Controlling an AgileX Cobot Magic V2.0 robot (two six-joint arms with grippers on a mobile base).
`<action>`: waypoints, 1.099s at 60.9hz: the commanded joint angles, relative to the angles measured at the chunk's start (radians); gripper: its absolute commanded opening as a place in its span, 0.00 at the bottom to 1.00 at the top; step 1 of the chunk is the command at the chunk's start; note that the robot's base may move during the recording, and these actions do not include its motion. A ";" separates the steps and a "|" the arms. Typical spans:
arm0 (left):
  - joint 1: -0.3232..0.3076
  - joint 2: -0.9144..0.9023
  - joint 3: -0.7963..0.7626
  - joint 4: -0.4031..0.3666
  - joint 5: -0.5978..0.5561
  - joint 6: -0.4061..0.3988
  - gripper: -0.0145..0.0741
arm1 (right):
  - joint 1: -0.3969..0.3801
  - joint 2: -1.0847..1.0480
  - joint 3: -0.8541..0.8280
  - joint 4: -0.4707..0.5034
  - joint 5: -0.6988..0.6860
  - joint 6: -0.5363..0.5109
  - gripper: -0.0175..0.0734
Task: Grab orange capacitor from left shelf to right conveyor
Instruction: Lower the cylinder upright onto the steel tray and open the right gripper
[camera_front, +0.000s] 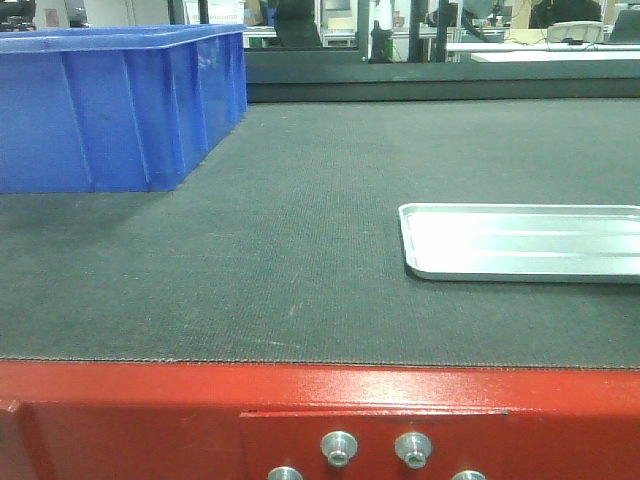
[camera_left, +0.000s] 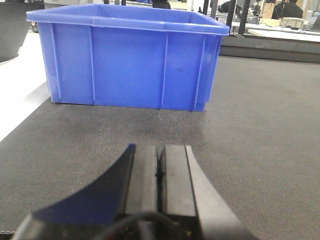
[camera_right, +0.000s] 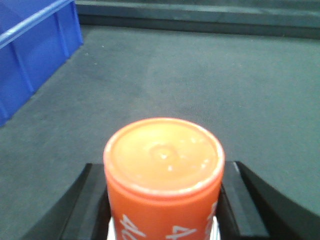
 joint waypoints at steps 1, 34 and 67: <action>-0.006 -0.019 -0.005 0.000 -0.089 0.000 0.05 | 0.001 0.088 -0.031 0.007 -0.205 -0.002 0.30; -0.006 -0.019 -0.005 0.000 -0.089 0.000 0.05 | 0.039 0.502 0.346 -0.163 -1.151 -0.002 0.30; -0.006 -0.019 -0.005 0.000 -0.089 0.000 0.05 | 0.037 0.904 0.371 -0.227 -1.487 -0.002 0.30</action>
